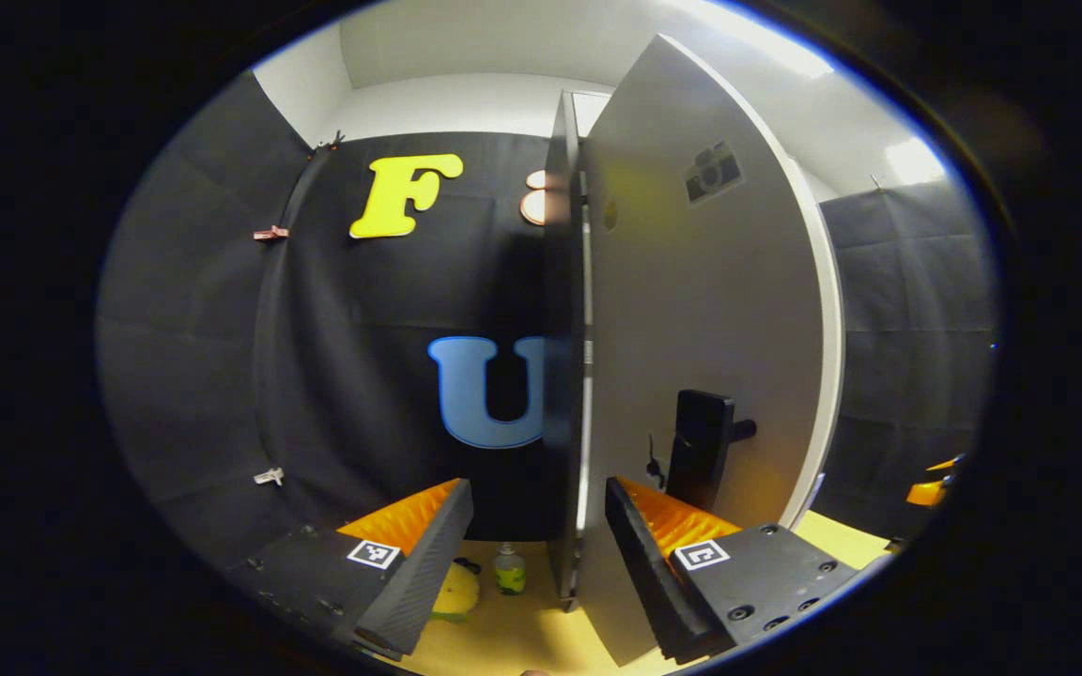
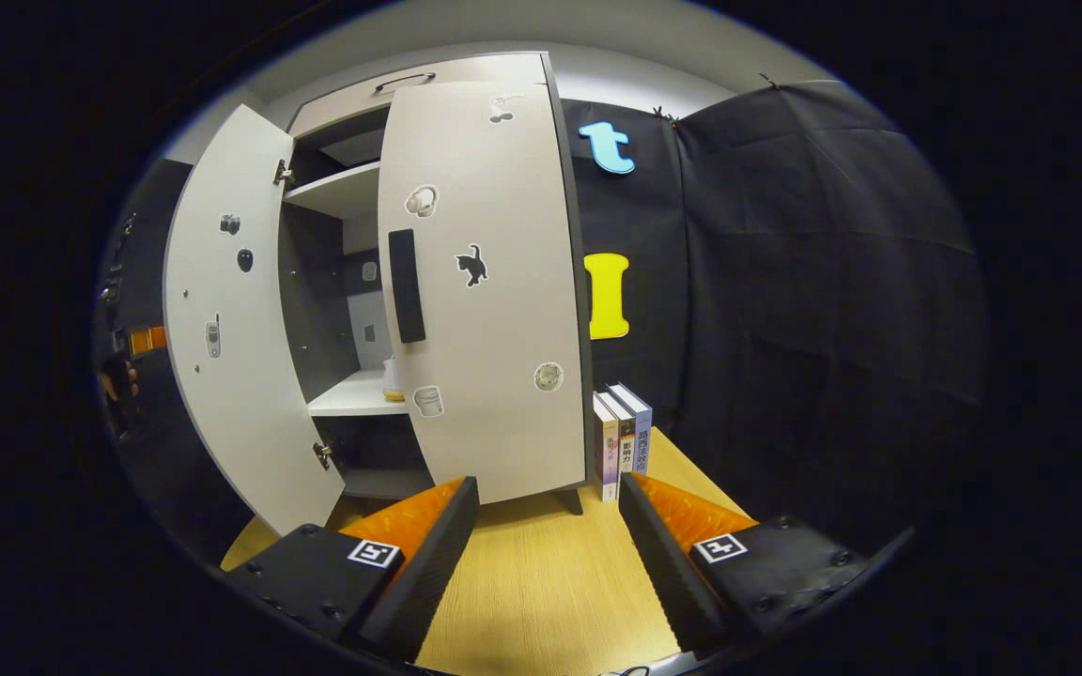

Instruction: Grab one shoe with the right hand and put it into the shoe cabinet, grab the other shoe with the left hand and put it into the shoe cabinet; then close the right door with the right hand and the left door with the left hand.

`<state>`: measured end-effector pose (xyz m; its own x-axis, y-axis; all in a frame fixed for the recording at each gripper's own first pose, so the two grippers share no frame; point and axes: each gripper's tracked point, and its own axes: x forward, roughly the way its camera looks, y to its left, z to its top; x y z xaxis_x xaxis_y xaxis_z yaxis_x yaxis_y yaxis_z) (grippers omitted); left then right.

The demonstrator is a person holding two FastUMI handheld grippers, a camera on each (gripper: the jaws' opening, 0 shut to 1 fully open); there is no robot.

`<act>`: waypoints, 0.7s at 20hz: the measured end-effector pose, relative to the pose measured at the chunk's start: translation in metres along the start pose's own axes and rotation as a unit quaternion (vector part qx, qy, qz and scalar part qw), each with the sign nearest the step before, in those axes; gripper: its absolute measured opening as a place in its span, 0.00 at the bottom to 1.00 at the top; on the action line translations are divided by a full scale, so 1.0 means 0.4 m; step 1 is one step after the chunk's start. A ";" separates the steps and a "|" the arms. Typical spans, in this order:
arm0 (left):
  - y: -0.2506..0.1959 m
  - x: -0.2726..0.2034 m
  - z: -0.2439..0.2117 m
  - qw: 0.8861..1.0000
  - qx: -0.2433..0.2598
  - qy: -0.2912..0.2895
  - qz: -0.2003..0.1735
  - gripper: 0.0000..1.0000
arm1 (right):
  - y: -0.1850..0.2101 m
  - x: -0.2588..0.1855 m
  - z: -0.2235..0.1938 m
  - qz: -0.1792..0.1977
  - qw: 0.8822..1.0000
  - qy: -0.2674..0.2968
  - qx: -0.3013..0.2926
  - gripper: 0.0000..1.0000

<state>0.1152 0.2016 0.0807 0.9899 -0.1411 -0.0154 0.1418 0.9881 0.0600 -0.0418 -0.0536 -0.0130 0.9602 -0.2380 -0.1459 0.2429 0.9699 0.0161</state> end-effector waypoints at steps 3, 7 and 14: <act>-0.059 0.001 -0.003 1.000 -0.003 0.003 0.015 0.90 | -0.030 0.012 0.006 0.006 1.000 -0.001 0.013 0.97; -0.142 0.013 0.000 0.999 -0.001 0.010 0.037 0.90 | -0.089 0.024 0.020 0.014 1.000 -0.002 0.011 0.98; -0.403 0.033 -0.036 0.999 -0.014 0.021 0.020 0.94 | -0.198 0.046 0.041 0.041 0.999 -0.003 0.016 0.98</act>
<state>0.1055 0.0414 0.0564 0.9934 -0.1002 -0.0555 0.1022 0.9942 0.0335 -0.0410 -0.1357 -0.0009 0.9778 -0.1582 -0.1375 0.1676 0.9841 0.0591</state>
